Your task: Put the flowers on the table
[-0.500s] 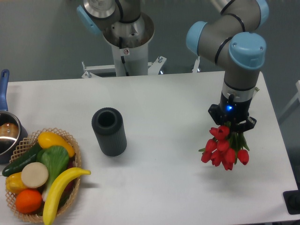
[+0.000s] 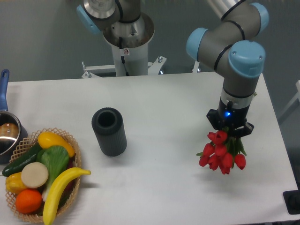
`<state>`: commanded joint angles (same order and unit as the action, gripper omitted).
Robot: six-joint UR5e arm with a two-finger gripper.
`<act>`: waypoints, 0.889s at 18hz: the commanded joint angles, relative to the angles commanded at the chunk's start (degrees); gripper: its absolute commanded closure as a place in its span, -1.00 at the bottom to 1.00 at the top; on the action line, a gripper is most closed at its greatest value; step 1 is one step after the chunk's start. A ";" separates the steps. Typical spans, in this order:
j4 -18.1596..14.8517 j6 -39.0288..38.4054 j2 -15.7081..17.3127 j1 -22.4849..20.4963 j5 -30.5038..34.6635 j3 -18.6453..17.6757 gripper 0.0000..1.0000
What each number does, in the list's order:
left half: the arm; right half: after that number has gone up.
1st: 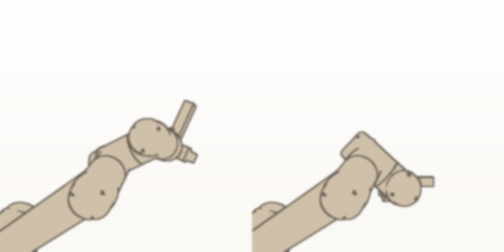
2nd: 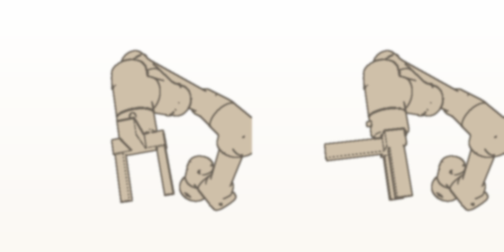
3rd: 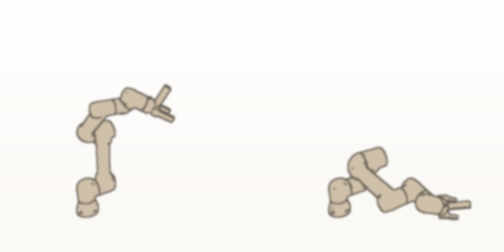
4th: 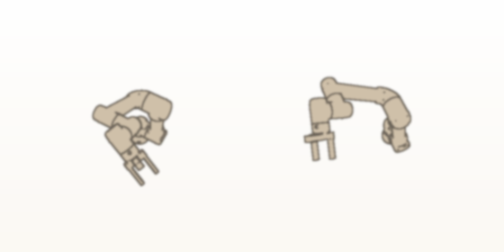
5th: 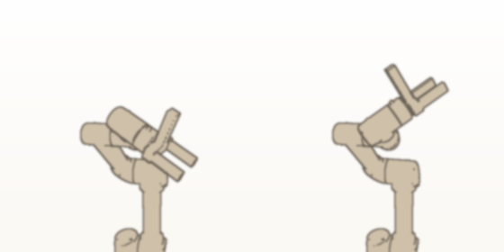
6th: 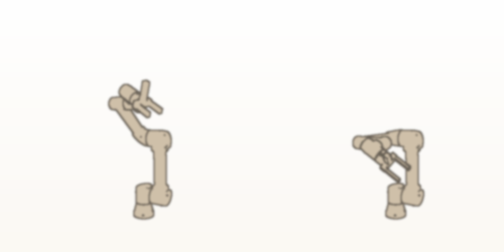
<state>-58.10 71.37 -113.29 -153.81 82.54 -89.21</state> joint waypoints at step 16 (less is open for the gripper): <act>6.76 0.35 0.70 0.18 -3.26 -6.15 -1.00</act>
<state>-51.34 71.72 -112.59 -153.63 79.28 -95.36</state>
